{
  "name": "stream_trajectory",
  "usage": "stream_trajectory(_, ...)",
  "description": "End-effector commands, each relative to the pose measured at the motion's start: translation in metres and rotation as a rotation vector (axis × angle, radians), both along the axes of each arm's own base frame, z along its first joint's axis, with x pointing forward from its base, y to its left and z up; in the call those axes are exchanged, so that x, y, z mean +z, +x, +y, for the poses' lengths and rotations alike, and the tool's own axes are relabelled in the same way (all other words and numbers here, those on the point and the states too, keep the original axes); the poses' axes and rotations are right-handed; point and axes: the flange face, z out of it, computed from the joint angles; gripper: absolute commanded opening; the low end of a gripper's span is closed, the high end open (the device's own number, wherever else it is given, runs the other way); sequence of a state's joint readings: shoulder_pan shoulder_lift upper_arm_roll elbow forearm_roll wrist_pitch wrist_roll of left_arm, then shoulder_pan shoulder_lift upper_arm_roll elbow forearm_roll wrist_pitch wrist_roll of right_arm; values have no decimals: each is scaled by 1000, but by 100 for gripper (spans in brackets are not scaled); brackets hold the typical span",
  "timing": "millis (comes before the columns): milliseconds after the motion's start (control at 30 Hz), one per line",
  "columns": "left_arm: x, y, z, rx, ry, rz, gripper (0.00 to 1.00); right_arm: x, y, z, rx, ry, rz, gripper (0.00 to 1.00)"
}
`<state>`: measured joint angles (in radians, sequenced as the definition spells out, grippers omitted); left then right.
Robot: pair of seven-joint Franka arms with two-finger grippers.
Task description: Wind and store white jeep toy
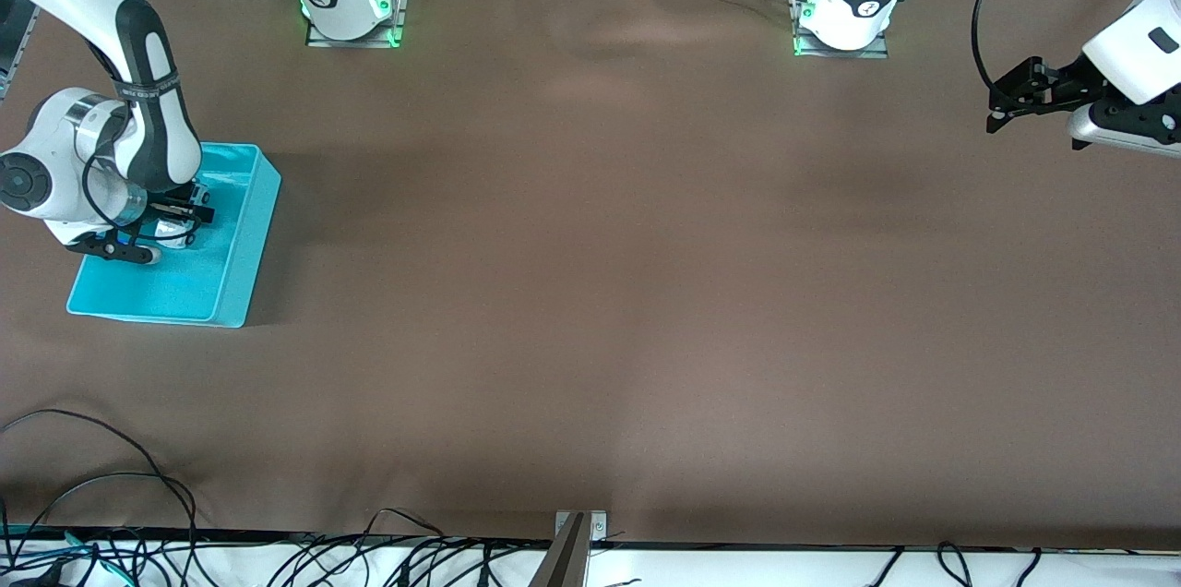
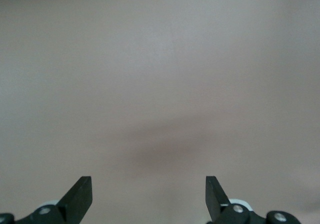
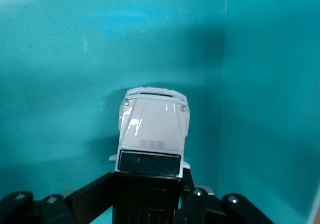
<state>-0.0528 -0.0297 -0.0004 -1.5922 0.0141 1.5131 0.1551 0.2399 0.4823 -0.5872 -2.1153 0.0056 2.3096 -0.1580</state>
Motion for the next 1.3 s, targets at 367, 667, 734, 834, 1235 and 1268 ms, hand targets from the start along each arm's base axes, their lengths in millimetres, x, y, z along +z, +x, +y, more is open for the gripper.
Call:
stream_trajectory(367,7,3,-3,8,5,1,100,-28,-4,7,-1,23,16,58)
stream_trajectory(667,7,3,-3,8,5,1,100,13,-3,12,-28,74,28,77)
stream_trajectory(734,7,3,-3,8,5,1,100,26,-3,13,-30,88,26,79)
stream_trajectory(834,8,3,-3,8,5,-1,100,43,-2,15,-33,104,14,100)
stream_trajectory(1235,7,3,-3,8,5,2,100,126,-13,20,-44,186,0,100)
stream_trajectory(1268,7,3,-3,8,5,1,100,134,-15,21,-45,195,-2,100)
